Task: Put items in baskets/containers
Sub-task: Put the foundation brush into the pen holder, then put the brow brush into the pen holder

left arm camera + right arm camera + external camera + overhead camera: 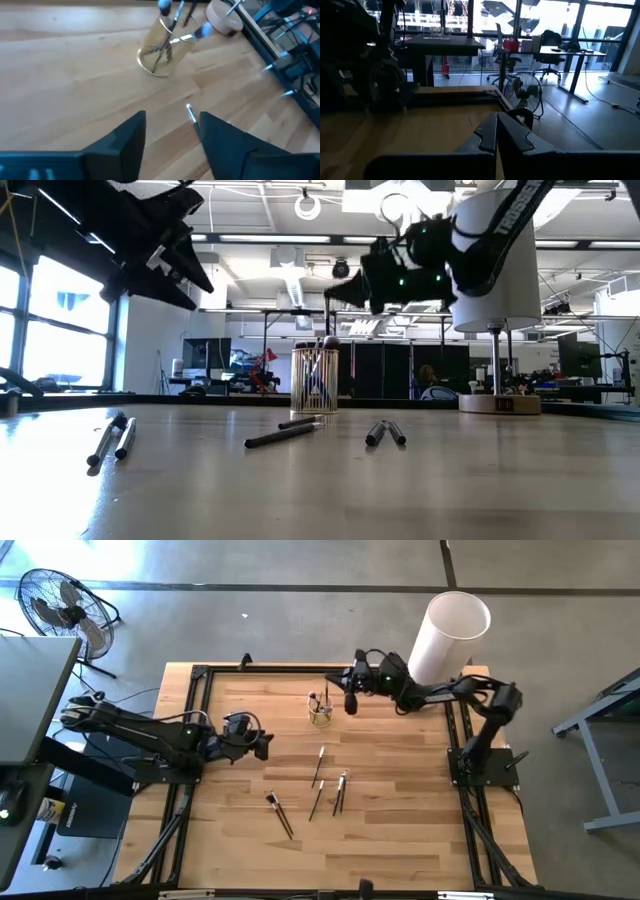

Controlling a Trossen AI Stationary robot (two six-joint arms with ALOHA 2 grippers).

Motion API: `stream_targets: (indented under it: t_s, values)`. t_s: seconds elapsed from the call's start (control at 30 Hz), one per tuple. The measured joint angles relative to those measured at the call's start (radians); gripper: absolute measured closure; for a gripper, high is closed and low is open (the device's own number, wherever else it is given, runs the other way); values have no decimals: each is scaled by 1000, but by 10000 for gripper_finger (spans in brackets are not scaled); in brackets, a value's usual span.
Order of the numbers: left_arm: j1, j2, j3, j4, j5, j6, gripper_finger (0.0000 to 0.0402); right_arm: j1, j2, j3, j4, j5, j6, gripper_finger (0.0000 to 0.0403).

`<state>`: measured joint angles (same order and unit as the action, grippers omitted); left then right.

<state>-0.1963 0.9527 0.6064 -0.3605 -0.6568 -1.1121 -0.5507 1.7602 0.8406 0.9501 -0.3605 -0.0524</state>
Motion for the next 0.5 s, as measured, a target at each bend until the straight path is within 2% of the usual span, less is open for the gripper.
stream_targets:
  t_s: [0.1, 0.2, 0.37, 0.5]
  values:
    - [0, 35, 0, 20, 81, 5, 204, 3, 41, 0, -13, 11, -14, 401]
    - [0, 65, 0, 18, 144, 5, 202, 13, 45, 0, -110, 12, -38, 384]
    - [0, 95, 0, 18, 183, 5, 202, 36, 10, 2, -211, 12, -31, 332]
    - [0, 127, 35, -21, 204, 2, 202, 43, -65, 3, -306, 22, -26, 301]
